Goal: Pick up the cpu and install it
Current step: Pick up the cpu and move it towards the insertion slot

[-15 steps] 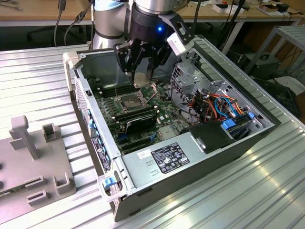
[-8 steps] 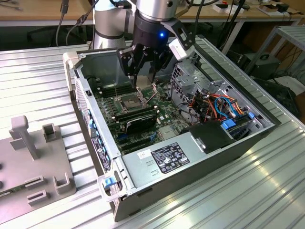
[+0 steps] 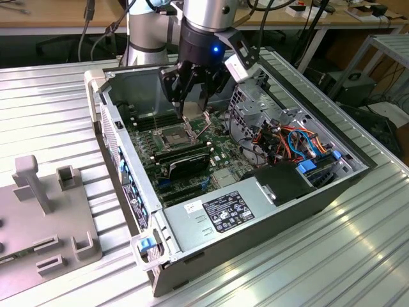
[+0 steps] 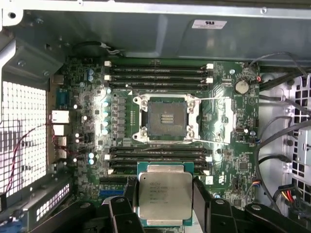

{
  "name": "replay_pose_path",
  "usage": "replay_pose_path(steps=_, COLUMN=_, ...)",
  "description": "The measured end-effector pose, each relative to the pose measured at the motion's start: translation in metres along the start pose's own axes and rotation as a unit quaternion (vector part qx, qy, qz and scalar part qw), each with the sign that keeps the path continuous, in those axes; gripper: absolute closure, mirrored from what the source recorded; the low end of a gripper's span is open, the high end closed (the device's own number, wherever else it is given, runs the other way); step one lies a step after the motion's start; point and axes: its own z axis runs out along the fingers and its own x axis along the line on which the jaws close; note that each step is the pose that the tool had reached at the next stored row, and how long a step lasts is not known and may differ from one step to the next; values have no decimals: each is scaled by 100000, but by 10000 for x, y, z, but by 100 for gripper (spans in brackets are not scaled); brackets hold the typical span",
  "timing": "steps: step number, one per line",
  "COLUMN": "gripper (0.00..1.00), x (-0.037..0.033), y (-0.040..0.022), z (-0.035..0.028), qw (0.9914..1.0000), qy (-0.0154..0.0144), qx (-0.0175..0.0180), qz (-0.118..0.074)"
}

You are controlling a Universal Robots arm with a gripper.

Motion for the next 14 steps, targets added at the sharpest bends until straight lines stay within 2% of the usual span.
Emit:
replay_pose_path(steps=1, gripper=45, x=-1, y=39, z=13, qw=100000, qy=4, qx=-2, qz=4)
replay_pose_path(steps=4, gripper=45, x=-2, y=94, z=59, qw=100000, qy=1, qx=0, qz=8)
replay_pose_path(steps=14, gripper=45, x=-3, y=220, z=257, qw=100000, qy=0, qx=5, qz=5)
